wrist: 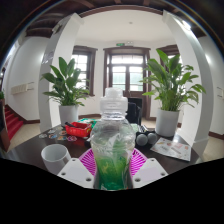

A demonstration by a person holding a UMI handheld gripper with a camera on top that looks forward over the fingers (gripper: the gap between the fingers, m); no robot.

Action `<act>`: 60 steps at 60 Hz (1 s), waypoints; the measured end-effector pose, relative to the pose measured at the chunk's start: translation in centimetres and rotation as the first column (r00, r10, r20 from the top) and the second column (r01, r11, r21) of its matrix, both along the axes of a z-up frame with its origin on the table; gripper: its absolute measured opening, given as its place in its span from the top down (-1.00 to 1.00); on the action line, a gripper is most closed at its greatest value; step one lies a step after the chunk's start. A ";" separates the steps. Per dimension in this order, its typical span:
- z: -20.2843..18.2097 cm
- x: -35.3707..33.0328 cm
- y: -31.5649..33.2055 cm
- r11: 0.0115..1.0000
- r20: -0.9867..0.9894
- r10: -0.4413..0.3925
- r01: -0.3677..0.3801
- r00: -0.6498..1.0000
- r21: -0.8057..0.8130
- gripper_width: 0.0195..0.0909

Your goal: Pour water

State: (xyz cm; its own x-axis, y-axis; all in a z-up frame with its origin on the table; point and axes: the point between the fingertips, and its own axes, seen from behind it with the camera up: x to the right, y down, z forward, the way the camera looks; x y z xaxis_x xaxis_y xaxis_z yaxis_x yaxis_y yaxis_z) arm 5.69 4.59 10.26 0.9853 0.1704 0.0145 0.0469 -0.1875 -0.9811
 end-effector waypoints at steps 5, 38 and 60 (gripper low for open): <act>0.0 -0.1 -0.1 1.000 0.003 -0.003 0.003 1.000 0.004 0.46; 1.6 2.2 -11.7 0.985 -0.045 -0.134 0.128 0.990 -0.115 -0.89; 9.3 5.7 -18.9 0.929 0.116 -0.361 0.368 0.925 -0.042 -0.86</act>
